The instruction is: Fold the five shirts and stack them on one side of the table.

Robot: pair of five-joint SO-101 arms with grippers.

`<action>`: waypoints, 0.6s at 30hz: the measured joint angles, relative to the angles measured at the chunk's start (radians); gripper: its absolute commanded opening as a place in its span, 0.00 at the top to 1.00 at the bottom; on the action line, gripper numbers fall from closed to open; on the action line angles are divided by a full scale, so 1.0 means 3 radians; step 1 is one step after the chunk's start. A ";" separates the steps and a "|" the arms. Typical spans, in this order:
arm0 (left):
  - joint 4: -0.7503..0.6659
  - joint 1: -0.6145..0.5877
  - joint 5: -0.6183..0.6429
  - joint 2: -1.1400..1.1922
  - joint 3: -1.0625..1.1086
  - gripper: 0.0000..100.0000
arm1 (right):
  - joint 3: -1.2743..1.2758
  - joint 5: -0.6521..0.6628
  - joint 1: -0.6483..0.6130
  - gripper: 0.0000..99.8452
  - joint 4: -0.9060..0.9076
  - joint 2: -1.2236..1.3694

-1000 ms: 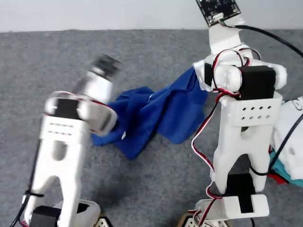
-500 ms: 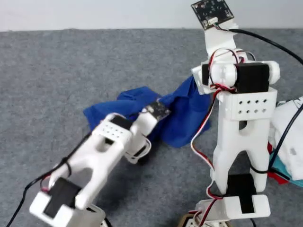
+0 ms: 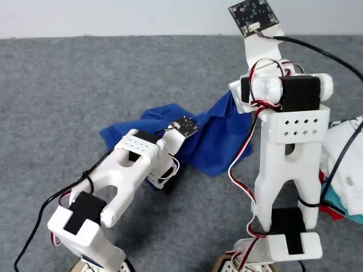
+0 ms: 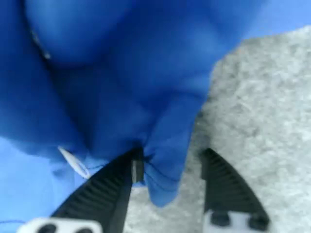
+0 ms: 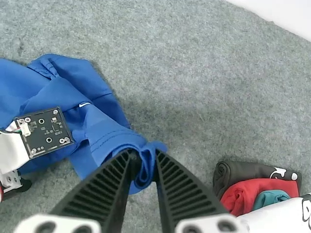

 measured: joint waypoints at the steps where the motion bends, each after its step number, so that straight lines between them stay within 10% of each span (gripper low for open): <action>1: 0.0000 0.0005 0.0000 0.0000 0.0000 0.96 | 0.0000 0.0000 0.0000 0.99 0.0000 0.0000; 18: 0.1089 -0.0097 -0.0210 0.0061 -0.0885 0.99 | 0.0000 0.0000 0.0000 0.99 0.0010 0.0000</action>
